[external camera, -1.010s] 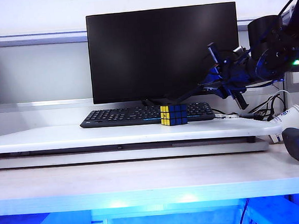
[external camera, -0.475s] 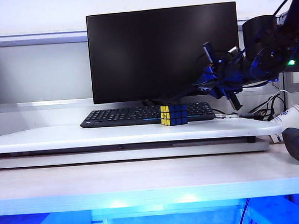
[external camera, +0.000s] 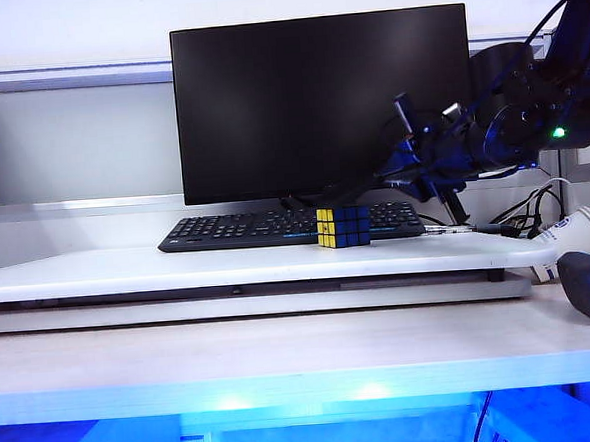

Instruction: Put the phone on top of the Rubik's Cube.

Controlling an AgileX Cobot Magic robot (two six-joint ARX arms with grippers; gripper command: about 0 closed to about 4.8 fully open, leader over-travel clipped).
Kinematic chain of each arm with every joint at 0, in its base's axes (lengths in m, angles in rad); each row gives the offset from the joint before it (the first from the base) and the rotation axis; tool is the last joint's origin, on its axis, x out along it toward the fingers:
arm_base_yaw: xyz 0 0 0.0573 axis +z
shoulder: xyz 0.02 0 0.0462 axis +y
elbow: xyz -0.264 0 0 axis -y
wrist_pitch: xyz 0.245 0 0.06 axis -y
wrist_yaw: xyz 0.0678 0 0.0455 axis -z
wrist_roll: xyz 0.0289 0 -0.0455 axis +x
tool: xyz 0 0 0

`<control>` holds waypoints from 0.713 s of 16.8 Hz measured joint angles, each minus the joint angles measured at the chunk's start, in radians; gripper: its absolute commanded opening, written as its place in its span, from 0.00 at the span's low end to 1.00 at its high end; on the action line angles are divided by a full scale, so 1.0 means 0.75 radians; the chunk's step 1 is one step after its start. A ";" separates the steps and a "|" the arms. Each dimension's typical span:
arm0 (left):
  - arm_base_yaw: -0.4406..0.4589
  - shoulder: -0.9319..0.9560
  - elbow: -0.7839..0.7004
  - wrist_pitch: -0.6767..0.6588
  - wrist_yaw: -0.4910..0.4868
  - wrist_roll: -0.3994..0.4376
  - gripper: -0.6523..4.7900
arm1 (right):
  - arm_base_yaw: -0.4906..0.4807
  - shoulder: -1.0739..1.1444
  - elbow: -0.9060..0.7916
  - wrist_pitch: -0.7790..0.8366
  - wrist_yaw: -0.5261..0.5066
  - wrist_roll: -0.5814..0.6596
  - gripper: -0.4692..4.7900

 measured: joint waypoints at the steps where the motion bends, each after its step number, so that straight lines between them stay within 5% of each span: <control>1: 0.000 0.000 0.000 0.000 0.000 -0.001 0.12 | 0.000 0.001 0.000 -0.006 -0.001 0.000 0.08; 8: 0.000 0.000 0.000 0.000 0.000 -0.001 0.12 | 0.000 0.000 0.003 -0.046 0.014 0.001 0.08; 12: 0.000 0.000 0.000 0.000 0.000 -0.001 0.12 | 0.000 0.000 0.003 -0.054 0.015 0.001 0.22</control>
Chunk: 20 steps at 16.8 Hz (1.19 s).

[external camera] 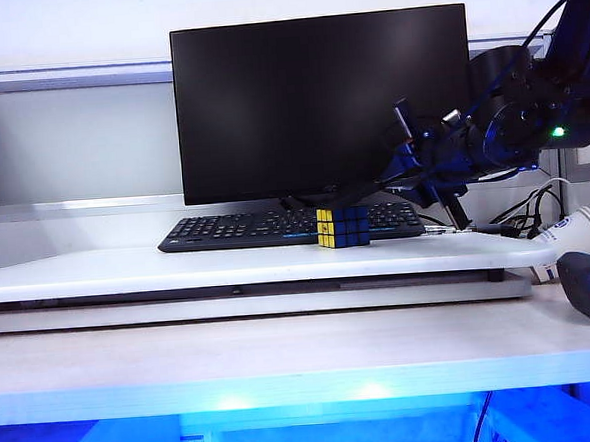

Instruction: Put the phone on top of the Rubik's Cube.

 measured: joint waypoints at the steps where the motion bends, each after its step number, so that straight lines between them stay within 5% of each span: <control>1: 0.000 0.000 0.000 0.000 0.000 0.000 0.12 | -0.001 0.000 0.000 0.000 0.006 0.003 0.28; 5: 0.000 0.000 0.000 0.000 0.000 0.000 0.12 | -0.001 -0.001 0.008 0.028 0.004 0.003 0.38; 6: 0.000 0.000 0.000 0.000 -0.001 0.001 0.12 | -0.001 -0.001 0.008 0.028 0.004 0.004 0.53; 8: 0.000 0.000 0.000 0.000 0.000 0.000 0.12 | -0.002 -0.001 0.008 0.030 0.004 0.004 0.65; 17: 0.000 0.000 0.000 -0.001 0.000 0.000 0.12 | -0.093 -0.066 0.005 0.209 -0.165 -0.003 0.67; 20: 0.000 0.000 0.000 -0.001 0.000 0.001 0.12 | -0.107 -0.186 0.004 0.095 -0.174 -0.169 0.68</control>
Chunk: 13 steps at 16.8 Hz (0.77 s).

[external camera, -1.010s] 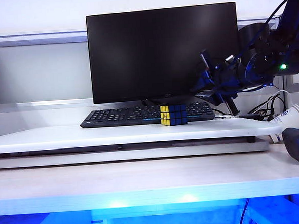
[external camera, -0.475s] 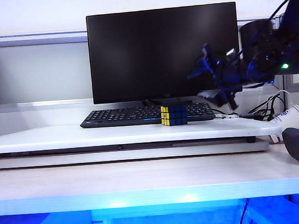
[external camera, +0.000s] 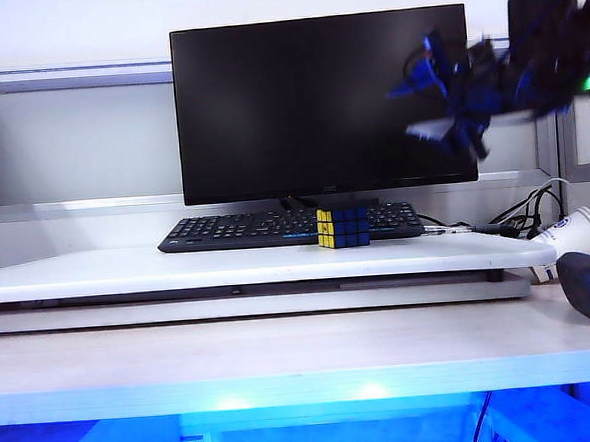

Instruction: Put the phone on top of the Rubik's Cube.

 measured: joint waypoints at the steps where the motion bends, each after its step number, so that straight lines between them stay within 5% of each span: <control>1: 0.000 0.000 0.000 0.000 0.000 0.000 0.12 | -0.001 -0.058 0.000 -0.114 0.000 -0.107 0.68; 7: 0.000 0.000 0.000 0.000 0.000 -0.001 0.12 | -0.001 -0.372 0.001 -0.746 0.165 -0.687 0.67; 9: -0.001 0.000 0.000 0.000 0.000 0.000 0.12 | -0.001 -0.497 0.000 -0.959 0.286 -0.869 0.59; 13: -0.001 0.000 0.000 0.000 0.001 0.000 0.12 | -0.001 -0.718 -0.054 -1.157 0.388 -1.087 0.58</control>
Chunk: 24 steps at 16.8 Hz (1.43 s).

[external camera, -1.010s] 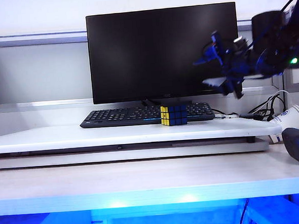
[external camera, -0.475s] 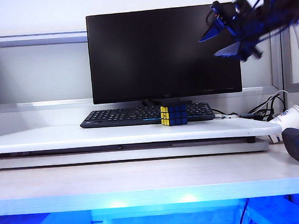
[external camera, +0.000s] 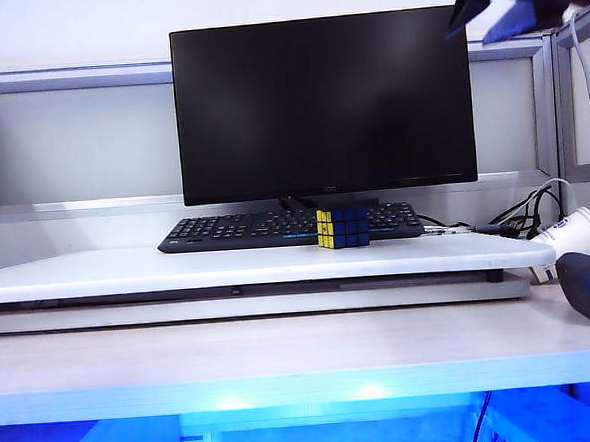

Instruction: Put the phone on top of the Rubik's Cube.

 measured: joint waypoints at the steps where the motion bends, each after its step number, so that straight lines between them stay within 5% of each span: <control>1: 0.000 0.000 0.000 0.000 0.000 -0.001 0.12 | 0.001 -0.080 -0.083 -0.012 0.025 -0.005 0.58; 15: 0.000 0.000 0.000 0.001 0.027 0.000 0.12 | 0.003 -0.742 -0.855 -0.026 0.167 -0.012 0.40; 19: -0.001 0.000 0.000 0.001 0.030 -0.001 0.12 | 0.003 -0.918 -0.997 -0.020 0.254 -0.012 0.11; 24: -0.001 0.000 0.000 0.001 0.030 0.000 0.12 | 0.002 -1.151 -1.165 -0.014 0.321 -0.065 0.07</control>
